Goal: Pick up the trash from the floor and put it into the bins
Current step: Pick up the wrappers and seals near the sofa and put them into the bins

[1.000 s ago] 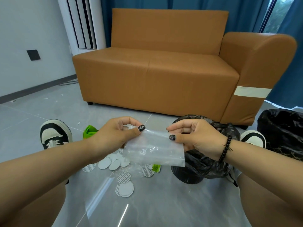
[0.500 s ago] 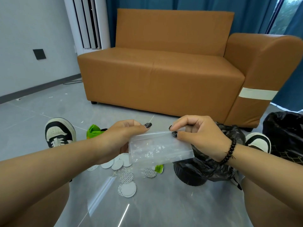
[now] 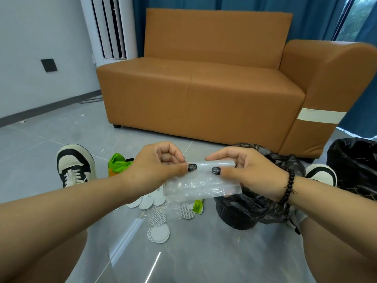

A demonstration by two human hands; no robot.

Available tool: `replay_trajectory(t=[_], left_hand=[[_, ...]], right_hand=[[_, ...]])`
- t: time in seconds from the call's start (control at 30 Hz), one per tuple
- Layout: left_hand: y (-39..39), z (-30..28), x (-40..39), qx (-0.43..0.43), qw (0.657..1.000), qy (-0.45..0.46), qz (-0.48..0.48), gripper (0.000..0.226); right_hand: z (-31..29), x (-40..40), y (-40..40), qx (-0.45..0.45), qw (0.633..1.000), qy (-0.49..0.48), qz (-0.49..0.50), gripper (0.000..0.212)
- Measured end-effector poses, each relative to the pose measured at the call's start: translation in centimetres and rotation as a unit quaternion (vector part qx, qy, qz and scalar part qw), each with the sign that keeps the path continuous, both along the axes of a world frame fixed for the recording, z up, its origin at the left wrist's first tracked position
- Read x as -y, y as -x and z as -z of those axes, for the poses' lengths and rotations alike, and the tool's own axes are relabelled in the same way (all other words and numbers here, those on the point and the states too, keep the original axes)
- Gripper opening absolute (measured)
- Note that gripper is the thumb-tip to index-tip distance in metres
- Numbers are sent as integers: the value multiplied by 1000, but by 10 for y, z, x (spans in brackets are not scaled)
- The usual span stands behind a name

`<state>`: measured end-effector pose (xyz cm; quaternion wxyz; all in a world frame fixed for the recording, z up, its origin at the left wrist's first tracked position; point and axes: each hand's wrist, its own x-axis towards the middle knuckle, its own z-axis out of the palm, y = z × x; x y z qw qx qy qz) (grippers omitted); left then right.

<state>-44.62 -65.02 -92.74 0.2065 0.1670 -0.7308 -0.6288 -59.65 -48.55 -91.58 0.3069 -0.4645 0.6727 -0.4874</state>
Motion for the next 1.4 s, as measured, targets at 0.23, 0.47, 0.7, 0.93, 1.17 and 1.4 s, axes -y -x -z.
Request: replay_trajectory(t=[0.23, 0.47, 0.7, 0.93, 1.17, 1.4], left_hand=[[-2, -1, -6, 66, 994, -78, 42, 9], [-1, 4, -11, 48, 996, -33, 65, 16], [6, 5, -11, 33, 999, -8, 26, 28], [11, 2, -21, 94, 988, -68, 105, 12], [30, 6, -21, 39, 999, -6, 32, 14], [61, 12, -39, 49, 996, -45, 59, 21]], right_hand=[[-5, -3, -3, 26, 997, 67, 16, 25], [-2, -6, -1, 63, 996, 53, 22, 26], [1, -7, 4, 76, 997, 8, 32, 23], [1, -13, 12, -10, 995, 45, 94, 22], [4, -21, 13, 222, 965, 85, 106, 31], [3, -25, 34, 232, 928, 135, 257, 34]])
